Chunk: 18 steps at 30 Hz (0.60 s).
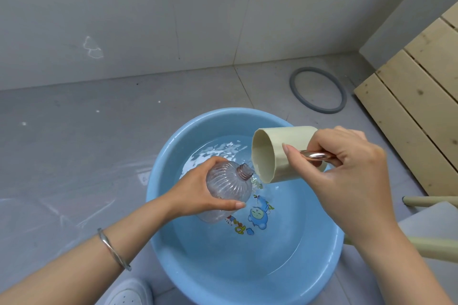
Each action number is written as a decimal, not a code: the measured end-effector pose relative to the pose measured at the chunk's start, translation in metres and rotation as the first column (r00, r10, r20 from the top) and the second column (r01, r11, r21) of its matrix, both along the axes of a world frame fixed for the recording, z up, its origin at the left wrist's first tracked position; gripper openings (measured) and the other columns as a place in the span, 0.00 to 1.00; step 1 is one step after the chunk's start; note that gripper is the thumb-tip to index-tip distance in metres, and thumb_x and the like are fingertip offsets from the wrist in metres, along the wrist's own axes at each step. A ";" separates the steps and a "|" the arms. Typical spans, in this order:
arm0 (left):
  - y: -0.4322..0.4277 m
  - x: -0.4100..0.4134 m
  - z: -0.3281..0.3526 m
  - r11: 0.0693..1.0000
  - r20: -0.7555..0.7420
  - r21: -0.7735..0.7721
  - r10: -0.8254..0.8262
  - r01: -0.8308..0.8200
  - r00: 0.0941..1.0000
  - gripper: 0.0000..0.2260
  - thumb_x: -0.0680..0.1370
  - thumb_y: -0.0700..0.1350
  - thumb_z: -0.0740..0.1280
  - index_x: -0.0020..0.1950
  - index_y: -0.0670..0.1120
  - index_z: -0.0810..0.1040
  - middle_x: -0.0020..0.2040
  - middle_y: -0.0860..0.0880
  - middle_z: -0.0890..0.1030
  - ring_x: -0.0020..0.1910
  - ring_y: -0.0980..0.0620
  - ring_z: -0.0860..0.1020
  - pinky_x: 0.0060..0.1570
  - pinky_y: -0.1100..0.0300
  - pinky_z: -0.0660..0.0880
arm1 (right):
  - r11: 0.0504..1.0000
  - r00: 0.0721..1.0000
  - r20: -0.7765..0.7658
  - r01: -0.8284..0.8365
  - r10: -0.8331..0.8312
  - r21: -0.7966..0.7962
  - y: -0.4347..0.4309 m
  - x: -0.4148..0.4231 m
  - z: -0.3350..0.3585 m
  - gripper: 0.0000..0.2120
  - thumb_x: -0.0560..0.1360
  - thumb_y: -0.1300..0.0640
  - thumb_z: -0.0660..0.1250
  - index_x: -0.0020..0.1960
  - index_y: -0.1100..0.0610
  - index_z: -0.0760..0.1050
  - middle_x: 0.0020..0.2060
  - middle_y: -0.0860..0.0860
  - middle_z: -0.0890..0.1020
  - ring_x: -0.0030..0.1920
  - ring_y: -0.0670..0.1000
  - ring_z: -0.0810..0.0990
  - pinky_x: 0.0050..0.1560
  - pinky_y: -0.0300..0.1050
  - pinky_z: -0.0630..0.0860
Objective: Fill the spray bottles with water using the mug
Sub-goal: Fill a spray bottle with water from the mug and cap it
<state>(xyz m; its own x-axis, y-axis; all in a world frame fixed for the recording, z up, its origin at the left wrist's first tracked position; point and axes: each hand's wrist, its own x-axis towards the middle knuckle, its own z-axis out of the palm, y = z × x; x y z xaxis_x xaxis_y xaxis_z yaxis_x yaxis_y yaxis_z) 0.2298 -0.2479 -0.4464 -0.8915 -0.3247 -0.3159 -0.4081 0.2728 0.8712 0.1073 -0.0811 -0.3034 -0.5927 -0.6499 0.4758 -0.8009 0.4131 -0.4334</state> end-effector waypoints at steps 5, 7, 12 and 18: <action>0.000 0.000 0.000 1.000 -0.012 0.016 0.006 -0.006 1.000 0.39 0.53 0.70 0.76 0.61 0.62 0.70 0.55 0.67 0.77 0.56 0.68 0.75 0.58 0.68 0.71 | 0.999 0.993 -0.108 -0.049 0.049 0.003 -0.002 0.001 0.000 0.19 0.69 0.55 0.72 0.30 0.52 0.62 0.25 0.43 0.62 0.32 0.48 0.59 0.40 0.42 0.60; 0.000 -0.001 -0.002 1.000 -0.016 0.017 0.010 -0.009 1.000 0.40 0.53 0.70 0.77 0.62 0.62 0.70 0.57 0.66 0.77 0.57 0.67 0.75 0.60 0.65 0.71 | 0.998 0.988 -0.139 -0.064 0.063 -0.002 -0.002 0.002 -0.001 0.18 0.69 0.56 0.72 0.29 0.55 0.64 0.25 0.44 0.62 0.32 0.48 0.59 0.41 0.42 0.62; -0.001 0.000 -0.005 1.000 -0.007 0.012 0.022 -0.022 1.000 0.40 0.53 0.71 0.76 0.61 0.63 0.69 0.58 0.66 0.77 0.59 0.64 0.75 0.63 0.60 0.72 | 0.994 0.977 -0.186 -0.108 0.107 0.005 -0.005 0.004 -0.001 0.18 0.69 0.57 0.72 0.30 0.54 0.64 0.27 0.41 0.59 0.34 0.47 0.57 0.41 0.43 0.62; 0.000 0.000 -0.006 0.999 -0.021 0.046 0.030 -0.029 0.999 0.39 0.53 0.69 0.77 0.61 0.62 0.70 0.57 0.65 0.78 0.57 0.65 0.77 0.61 0.62 0.73 | 0.991 0.967 -0.214 -0.133 0.136 0.025 -0.004 0.005 -0.005 0.18 0.70 0.57 0.72 0.29 0.55 0.64 0.27 0.43 0.61 0.34 0.46 0.56 0.43 0.42 0.62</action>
